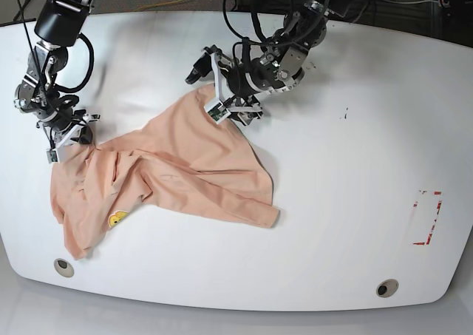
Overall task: Layout the t-shirt on the table in an organized manner, then fold the t-shirt properly
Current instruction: 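Grasp shirt edges with both grippers, then lift the shirt with both grippers and pull the grippers apart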
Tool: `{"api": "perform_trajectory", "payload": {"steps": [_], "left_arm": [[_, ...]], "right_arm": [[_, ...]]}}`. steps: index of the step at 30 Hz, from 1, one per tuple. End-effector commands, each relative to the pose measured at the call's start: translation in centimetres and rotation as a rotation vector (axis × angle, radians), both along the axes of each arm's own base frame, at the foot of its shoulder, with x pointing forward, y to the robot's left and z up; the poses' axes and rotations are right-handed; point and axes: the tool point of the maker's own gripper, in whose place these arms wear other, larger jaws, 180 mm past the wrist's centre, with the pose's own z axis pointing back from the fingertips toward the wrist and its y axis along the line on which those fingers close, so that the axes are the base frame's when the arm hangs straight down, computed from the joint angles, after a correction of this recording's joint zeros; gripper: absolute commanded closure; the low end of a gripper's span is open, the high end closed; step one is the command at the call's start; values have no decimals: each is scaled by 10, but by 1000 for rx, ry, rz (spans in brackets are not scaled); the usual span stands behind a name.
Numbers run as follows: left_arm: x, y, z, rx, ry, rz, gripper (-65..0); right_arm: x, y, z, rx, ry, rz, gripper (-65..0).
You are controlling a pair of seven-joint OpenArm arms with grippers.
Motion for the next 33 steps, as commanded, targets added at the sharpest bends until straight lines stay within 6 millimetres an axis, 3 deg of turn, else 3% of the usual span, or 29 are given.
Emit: {"api": "perform_trajectory", "payload": {"steps": [1, 5, 12, 18, 22, 29, 33], "left_arm": [[3, 1, -2, 36, -3, 23, -555], [3, 1, -4, 71, -22, 32, -542], [3, 3, -7, 139, -72, 1, -410], [5, 8, -9, 179, -99, -5, -375], [8, 13, -11, 212, -119, -6, -267], [13, 18, -11, 248, -145, -6, -17], [19, 27, -12, 255, -144, 22, -29]], "right_arm": [[13, -9, 20, -17, -63, -1, 0], [13, -9, 20, -17, -64, -1, 0], [13, -10, 21, -15, -66, -4, 0], [13, -10, 21, -15, -66, -5, 0], [14, -9, 23, -6, -74, -6, 0], [10, -5, 24, 43, -93, -15, 0], [14, -1, 39, 16, -134, 10, 0]]}}
